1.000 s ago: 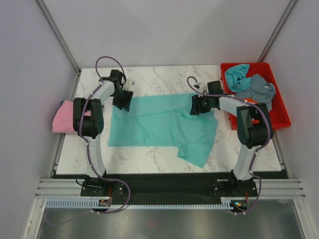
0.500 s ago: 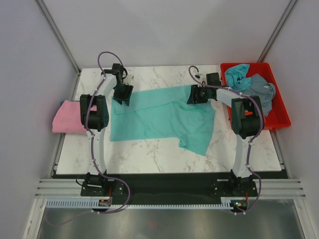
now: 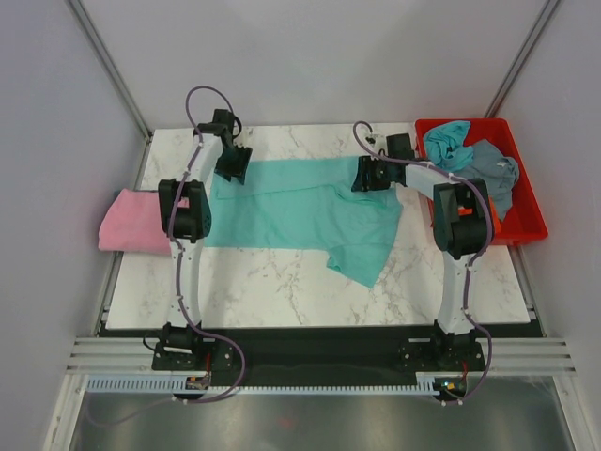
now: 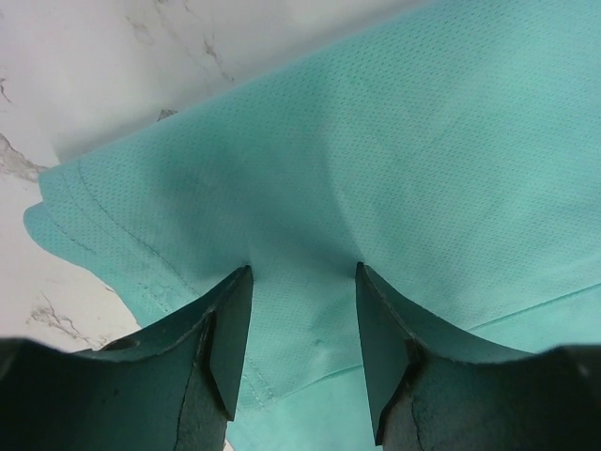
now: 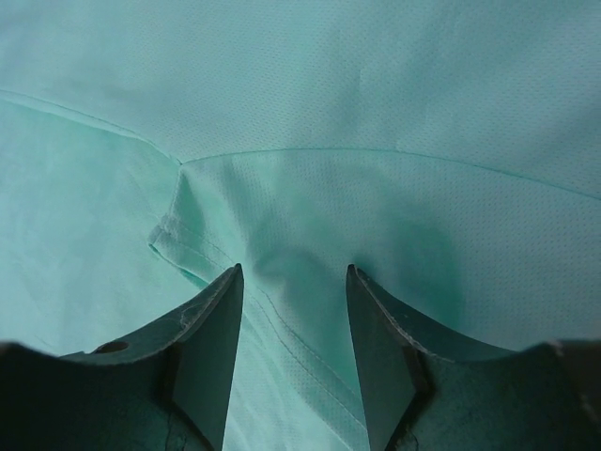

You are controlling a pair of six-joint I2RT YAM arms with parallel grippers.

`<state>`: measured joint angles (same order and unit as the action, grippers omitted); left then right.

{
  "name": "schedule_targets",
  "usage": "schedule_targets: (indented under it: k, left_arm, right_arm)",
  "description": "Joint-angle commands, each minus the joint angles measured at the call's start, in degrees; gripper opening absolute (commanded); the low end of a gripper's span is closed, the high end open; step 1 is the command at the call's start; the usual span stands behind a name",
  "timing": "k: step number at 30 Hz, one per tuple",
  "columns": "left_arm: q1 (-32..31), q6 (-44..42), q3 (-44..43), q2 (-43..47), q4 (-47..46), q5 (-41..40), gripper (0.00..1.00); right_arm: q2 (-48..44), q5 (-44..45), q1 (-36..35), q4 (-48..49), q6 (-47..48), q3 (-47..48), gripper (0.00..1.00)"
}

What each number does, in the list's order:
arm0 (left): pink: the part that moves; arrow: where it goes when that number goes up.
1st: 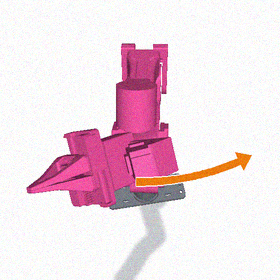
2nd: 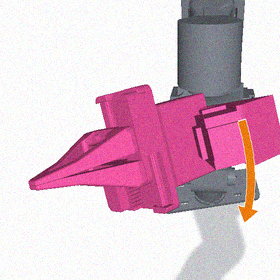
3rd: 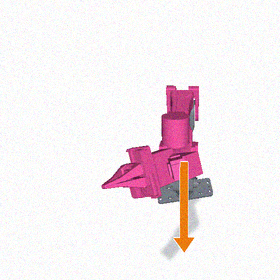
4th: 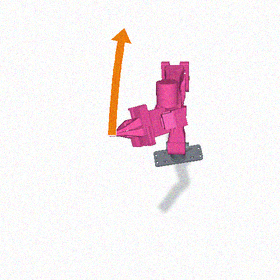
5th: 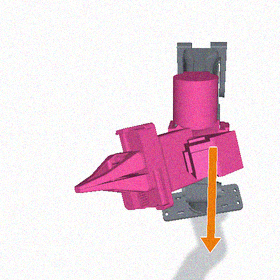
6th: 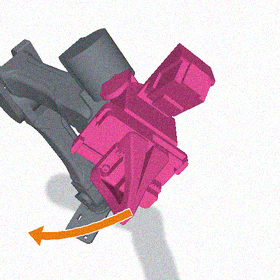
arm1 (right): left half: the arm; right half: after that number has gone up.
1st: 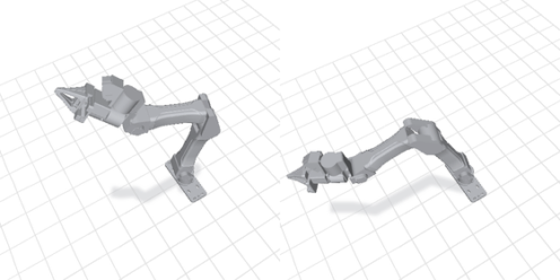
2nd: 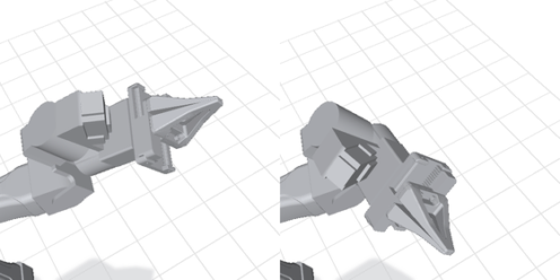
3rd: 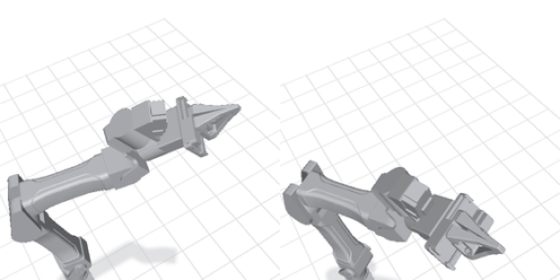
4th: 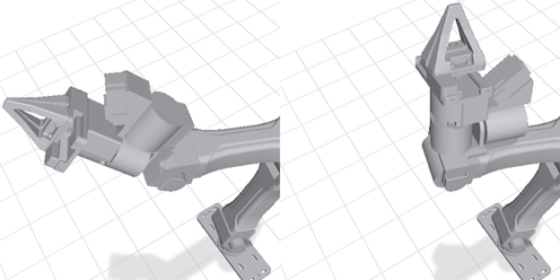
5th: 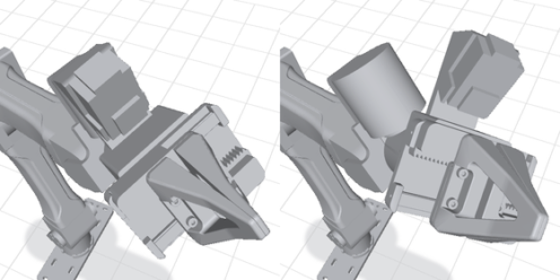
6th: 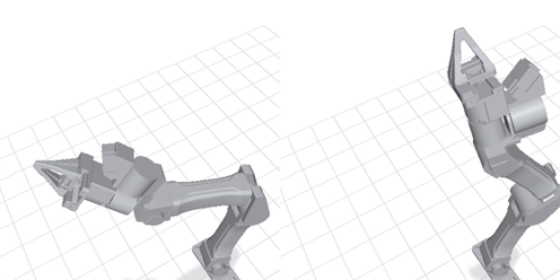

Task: Fold and stack the t-shirts
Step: Fold the tshirt

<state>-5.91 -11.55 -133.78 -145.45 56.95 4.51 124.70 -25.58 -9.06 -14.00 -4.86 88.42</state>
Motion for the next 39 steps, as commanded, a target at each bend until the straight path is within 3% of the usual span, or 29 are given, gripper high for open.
schedule_targets:
  k: [1, 6, 8, 12, 18, 23, 28, 39]
  left_arm:
    - [-1.03, 1.18, -1.06, 5.94, -0.96, -0.82, 0.55]
    - [-4.28, 0.83, 5.88, 22.72, -3.07, -1.97, 0.58]
    - [-4.37, 1.27, 12.37, 25.55, -2.81, -1.0, 0.57]
    - [-2.88, 5.13, 29.66, 31.09, -6.05, -1.36, 0.56]
    - [-1.65, 7.86, 42.35, 36.02, -11.85, 1.2, 0.54]
    - [-1.65, 8.13, 43.77, 36.37, -13.09, 1.46, 0.54]
    - [-1.65, 9.0, 45.0, 36.2, -13.62, 1.81, 0.54]
    - [-1.65, 9.27, 45.71, 35.32, -14.41, 1.64, 0.54]
  right_arm:
    - [-3.05, 3.08, -0.26, -0.85, 4.5, 2.46, 0.56]
    - [-16.49, 1.51, -0.26, -2.95, 17.4, -2.53, 0.57]
    - [-22.27, 0.28, -0.78, -6.28, 22.94, -6.14, 0.57]
    - [-30.91, 0.36, -3.24, -12.27, 43.04, -19.58, 0.56]
    - [-41.2, 2.55, -10.0, -17.37, 55.29, -33.56, 0.53]
    - [-51.39, 3.96, -17.39, -16.77, 64.71, -45.67, 0.52]
    - [-58.69, 5.1, -21.96, -17.64, 67.7, -50.89, 0.52]
    - [-57.31, 3.26, -26.36, -22.64, 68.14, -51.16, 0.5]
